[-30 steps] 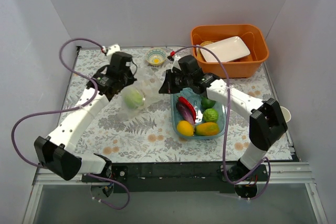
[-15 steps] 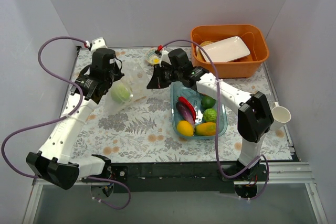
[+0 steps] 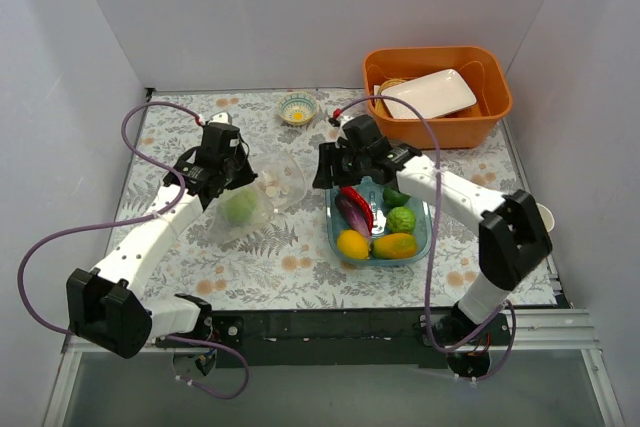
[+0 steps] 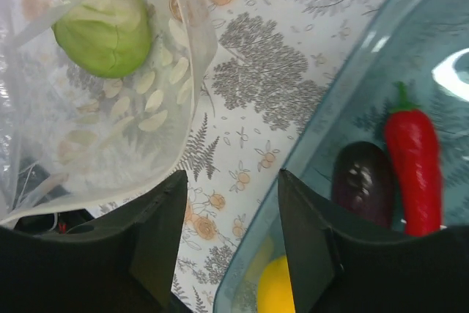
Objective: Place the food in the zip-top bag and seal the zipper
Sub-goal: Adjust the zipper food storage bag at the center of the board, then pick up the fake fruit from the bin.
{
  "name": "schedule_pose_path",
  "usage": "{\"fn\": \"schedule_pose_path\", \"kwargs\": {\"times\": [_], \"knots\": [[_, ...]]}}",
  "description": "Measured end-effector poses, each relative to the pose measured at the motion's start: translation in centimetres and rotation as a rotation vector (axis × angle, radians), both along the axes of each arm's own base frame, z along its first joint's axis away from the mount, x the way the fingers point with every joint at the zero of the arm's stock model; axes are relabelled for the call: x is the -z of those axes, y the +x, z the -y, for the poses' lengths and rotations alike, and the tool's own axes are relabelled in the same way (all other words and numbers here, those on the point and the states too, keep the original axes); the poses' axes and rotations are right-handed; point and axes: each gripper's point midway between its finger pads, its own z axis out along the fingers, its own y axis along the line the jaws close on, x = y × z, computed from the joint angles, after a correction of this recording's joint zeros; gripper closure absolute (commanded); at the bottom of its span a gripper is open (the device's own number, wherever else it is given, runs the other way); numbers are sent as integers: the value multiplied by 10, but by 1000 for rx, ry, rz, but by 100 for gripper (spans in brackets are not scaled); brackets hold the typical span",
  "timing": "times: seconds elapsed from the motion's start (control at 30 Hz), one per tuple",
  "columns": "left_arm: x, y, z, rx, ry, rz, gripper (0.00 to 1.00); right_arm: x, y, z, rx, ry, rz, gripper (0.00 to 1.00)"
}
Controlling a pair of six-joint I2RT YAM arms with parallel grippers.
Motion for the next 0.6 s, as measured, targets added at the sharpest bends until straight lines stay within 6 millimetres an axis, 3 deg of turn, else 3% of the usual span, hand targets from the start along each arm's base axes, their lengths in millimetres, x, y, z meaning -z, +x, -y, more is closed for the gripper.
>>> {"fn": "schedule_pose_path", "kwargs": {"times": [0.07, 0.17, 0.27, 0.43, 0.6], "knots": [[1, 1, 5, 16, -25, 3, 100, -19, 1, 18, 46, -6, 56, 34], [-1, 1, 12, 42, -52, 9, 100, -45, 5, 52, 141, -17, 141, 23], [-4, 3, 19, 67, -79, 20, 100, -52, 17, 95, 263, -67, 188, 22], [-10, 4, 31, 118, -121, 37, 100, -27, 39, 152, 413, -208, 165, 22], [-6, 1, 36, 153, -134, 31, 100, 7, 55, 178, 456, -334, 115, 21]]}}
